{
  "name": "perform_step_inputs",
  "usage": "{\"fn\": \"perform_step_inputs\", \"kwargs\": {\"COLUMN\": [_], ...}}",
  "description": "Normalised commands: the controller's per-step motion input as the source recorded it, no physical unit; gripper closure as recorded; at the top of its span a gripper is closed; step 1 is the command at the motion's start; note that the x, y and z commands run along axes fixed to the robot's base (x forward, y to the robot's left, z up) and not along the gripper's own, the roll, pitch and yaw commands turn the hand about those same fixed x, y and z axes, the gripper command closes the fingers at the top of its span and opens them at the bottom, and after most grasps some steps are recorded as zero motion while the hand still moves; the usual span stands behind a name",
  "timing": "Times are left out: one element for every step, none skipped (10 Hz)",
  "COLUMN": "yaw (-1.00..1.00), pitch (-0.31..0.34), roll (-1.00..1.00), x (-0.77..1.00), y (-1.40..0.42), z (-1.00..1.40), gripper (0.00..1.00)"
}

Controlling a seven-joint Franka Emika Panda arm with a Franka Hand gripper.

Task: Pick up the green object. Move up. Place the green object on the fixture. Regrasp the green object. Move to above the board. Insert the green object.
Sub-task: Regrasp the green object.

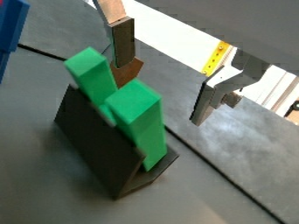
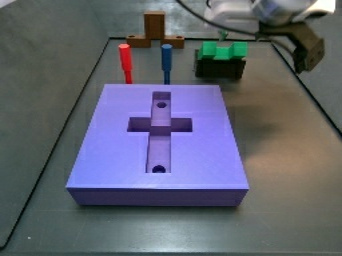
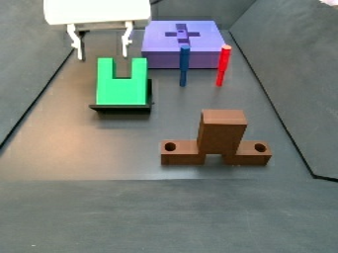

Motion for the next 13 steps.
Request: {"fn": "perform_step_inputs", "kwargs": {"yaw": [0.0, 0.0, 0.0, 0.0, 0.0, 0.0, 0.0, 0.03, 0.04, 0.08, 0.08, 0.05, 0.04], "pitch": [0.329, 0.231, 0.046, 0.009, 0.0, 0.0, -0.029, -0.054, -0.026, 0.0, 0.0, 0.0, -0.034], "roll": [-0.14, -0.18, -0.13, -0.09, 0.0, 0.0, 0.03, 0.19, 0.29, 0.35, 0.36, 0.37, 0.4], "x": [0.52, 0.31, 0.21, 0.19, 0.19, 0.13, 0.0, 0.0, 0.0, 0.03, 0.03, 0.0, 0.0], "y": [0.03, 0.06, 0.03, 0.02, 0.0, -0.02, -0.05, -0.12, -0.12, -0.11, -0.09, 0.0, 0.0], "z": [-0.28, -0.14, -0.25, -0.21, -0.19, -0.21, -0.19, -0.12, -0.14, -0.16, -0.15, -0.05, 0.0], "gripper": [0.0, 0.0, 0.0, 0.0, 0.0, 0.0, 0.0, 0.0, 0.0, 0.0, 0.0, 0.0, 0.0]}}
